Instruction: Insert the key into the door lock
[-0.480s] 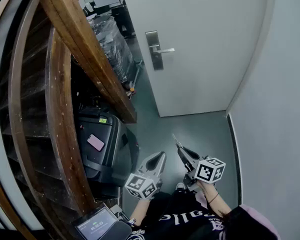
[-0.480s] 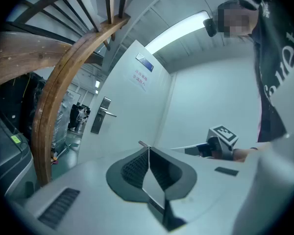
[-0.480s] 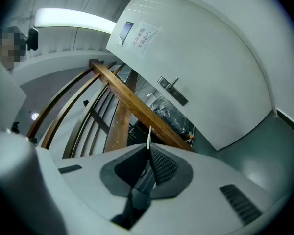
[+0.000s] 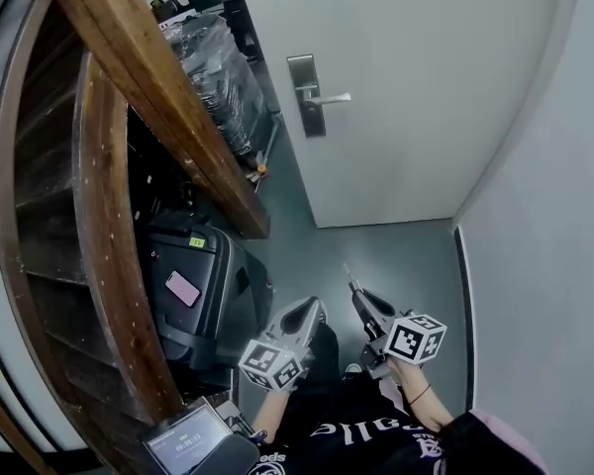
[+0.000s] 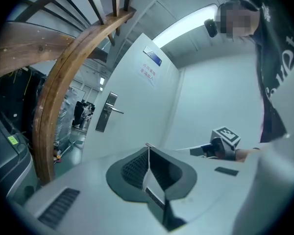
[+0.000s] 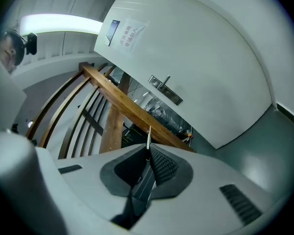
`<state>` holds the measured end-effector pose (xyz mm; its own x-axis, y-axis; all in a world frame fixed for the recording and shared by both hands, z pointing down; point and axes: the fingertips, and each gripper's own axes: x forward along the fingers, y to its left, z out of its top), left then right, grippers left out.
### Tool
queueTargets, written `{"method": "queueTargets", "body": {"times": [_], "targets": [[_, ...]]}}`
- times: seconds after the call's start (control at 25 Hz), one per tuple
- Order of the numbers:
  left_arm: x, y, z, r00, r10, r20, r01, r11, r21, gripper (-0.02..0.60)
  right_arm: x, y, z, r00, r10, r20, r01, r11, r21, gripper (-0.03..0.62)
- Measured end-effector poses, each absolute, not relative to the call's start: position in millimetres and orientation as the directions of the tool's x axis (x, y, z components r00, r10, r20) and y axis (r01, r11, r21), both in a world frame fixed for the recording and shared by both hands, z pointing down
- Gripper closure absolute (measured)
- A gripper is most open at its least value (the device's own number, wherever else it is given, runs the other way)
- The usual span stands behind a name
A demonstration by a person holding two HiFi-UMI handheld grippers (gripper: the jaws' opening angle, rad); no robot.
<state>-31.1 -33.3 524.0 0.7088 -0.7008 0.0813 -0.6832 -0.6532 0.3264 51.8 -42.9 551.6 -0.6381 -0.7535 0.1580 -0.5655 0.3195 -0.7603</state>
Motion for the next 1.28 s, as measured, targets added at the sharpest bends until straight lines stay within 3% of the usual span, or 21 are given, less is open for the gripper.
{"method": "queueTargets", "body": {"times": [0.76, 1.28], "targets": [[-73.0, -305.7, 504.5, 0.794, -0.607, 0.038, -0.593, -0.758, 0.271, 0.574, 28.9, -318.0, 537.9, -0.509, -0.850, 0.134, -0.605, 0.242, -0.759, 0.559], [-81.4, -382.7, 522.7, 0.830, -0.554, 0.061, -0.544, -0.781, 0.306, 0.574, 22.0, -466.9, 551.6, -0.433, -0.900, 0.046, -0.390, 0.141, -0.910, 0.559]]}}
